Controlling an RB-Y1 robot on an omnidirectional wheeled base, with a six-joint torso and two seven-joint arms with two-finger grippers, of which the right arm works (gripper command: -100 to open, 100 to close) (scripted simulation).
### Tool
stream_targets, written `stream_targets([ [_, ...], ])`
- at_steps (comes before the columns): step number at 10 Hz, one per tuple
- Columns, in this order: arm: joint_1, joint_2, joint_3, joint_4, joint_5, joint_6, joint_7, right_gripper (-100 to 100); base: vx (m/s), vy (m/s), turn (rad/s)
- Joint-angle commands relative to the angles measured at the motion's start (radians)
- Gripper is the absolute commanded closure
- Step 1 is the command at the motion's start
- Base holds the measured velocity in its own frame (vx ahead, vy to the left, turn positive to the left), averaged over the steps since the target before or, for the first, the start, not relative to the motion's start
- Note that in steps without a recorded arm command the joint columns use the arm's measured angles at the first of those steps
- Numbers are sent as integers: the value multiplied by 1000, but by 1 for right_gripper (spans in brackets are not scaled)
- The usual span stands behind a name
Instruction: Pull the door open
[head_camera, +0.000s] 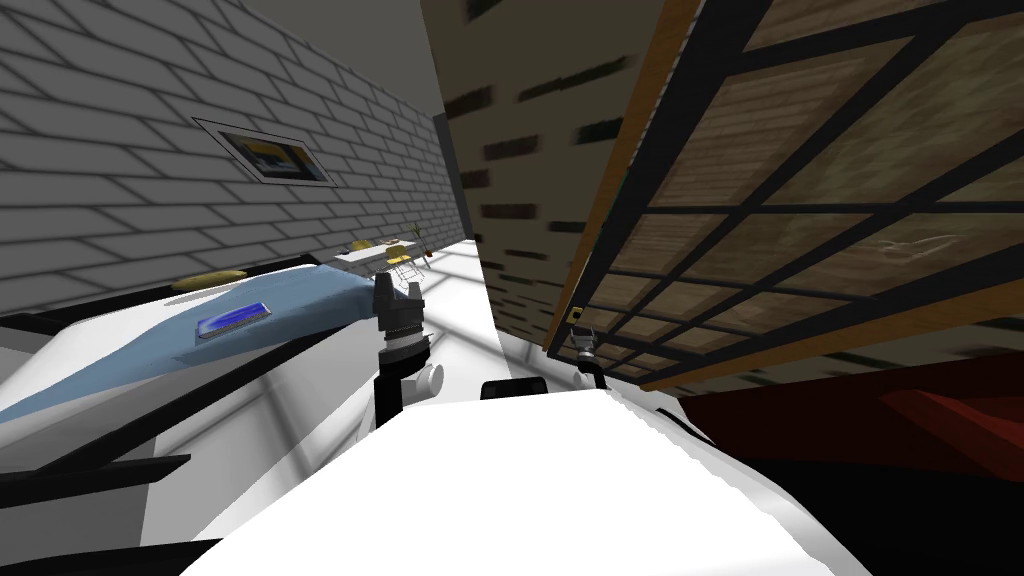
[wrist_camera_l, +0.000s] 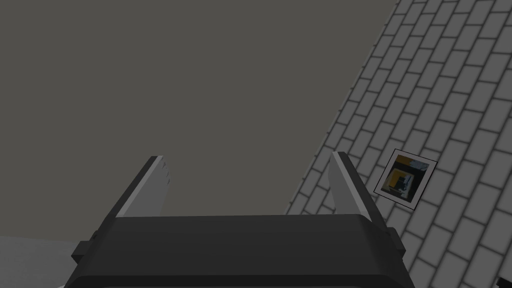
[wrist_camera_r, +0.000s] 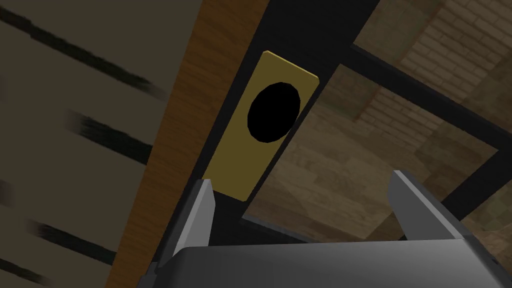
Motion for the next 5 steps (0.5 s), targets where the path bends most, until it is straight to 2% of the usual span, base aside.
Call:
stream_targets([
  [1, -1, 9, 0, -14, -10, 7, -48, -100, -39, -13, 7],
  [5, -3, 24, 1, -36, -26, 19, -127, -100, -50, -11, 5],
])
